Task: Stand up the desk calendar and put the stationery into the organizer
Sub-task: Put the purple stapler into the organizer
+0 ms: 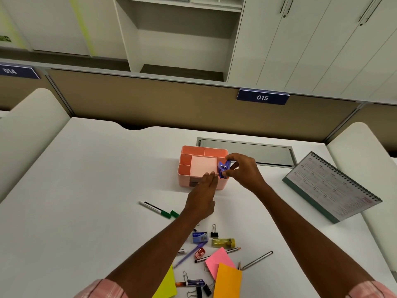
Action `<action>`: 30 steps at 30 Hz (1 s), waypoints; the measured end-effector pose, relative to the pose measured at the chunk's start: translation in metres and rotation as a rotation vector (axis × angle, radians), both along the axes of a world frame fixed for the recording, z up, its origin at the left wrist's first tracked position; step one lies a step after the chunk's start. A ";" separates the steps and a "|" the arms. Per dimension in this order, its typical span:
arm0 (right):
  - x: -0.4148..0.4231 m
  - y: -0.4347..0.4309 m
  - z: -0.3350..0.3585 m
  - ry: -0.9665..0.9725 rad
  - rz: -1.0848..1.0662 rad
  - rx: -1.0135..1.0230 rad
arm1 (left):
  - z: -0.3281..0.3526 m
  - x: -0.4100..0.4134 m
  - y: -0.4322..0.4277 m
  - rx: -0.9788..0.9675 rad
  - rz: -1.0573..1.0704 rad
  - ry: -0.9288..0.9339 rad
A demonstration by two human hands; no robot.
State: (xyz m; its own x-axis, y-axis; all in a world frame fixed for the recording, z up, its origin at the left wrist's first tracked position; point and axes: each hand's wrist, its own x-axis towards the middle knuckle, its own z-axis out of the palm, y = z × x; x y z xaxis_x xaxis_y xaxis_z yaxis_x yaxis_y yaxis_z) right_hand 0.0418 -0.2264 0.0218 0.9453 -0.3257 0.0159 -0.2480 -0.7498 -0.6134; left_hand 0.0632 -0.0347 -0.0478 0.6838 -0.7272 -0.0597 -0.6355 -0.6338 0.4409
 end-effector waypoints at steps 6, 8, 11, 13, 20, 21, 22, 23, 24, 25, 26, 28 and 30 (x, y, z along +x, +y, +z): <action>0.006 -0.007 -0.011 0.164 0.129 -0.198 | -0.001 -0.002 -0.004 -0.034 0.018 0.018; 0.007 -0.006 -0.008 0.192 0.168 -0.306 | -0.002 -0.002 -0.005 -0.033 0.015 0.021; 0.011 -0.003 -0.005 0.234 0.249 -0.481 | -0.003 0.000 -0.005 -0.029 0.008 0.025; 0.015 -0.002 -0.003 0.261 0.289 -0.553 | -0.003 0.001 -0.005 -0.020 0.007 0.024; 0.020 0.001 -0.001 0.343 0.340 -0.643 | -0.002 0.003 -0.005 -0.010 -0.011 0.063; 0.019 0.002 -0.001 0.354 0.342 -0.636 | -0.002 0.003 -0.006 -0.007 -0.011 0.070; 0.018 0.002 -0.001 0.369 0.341 -0.624 | -0.002 0.003 -0.006 0.000 -0.012 0.077; 0.017 0.002 -0.002 0.380 0.338 -0.617 | -0.002 0.003 -0.006 0.009 -0.014 0.080; 0.016 0.003 -0.002 0.384 0.333 -0.619 | -0.002 0.004 -0.007 0.015 -0.015 0.080; 0.015 0.003 -0.003 0.385 0.328 -0.625 | -0.002 0.004 -0.007 0.018 -0.017 0.080; 0.013 0.005 -0.003 0.387 0.323 -0.626 | -0.003 0.004 -0.007 0.023 -0.020 0.083; 0.009 0.009 -0.004 0.386 0.318 -0.619 | -0.005 0.002 -0.005 0.047 -0.023 0.078; 0.005 0.012 -0.004 0.384 0.317 -0.613 | -0.005 0.002 -0.004 0.076 -0.024 0.056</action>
State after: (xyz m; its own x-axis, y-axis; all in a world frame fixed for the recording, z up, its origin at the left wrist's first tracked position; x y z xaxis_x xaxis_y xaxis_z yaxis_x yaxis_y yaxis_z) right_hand 0.0473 -0.2140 0.0173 0.9674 -0.0788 -0.2408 -0.0769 -0.9969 0.0175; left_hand 0.0648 -0.0391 -0.0528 0.6601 -0.7354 -0.1529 -0.6268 -0.6515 0.4274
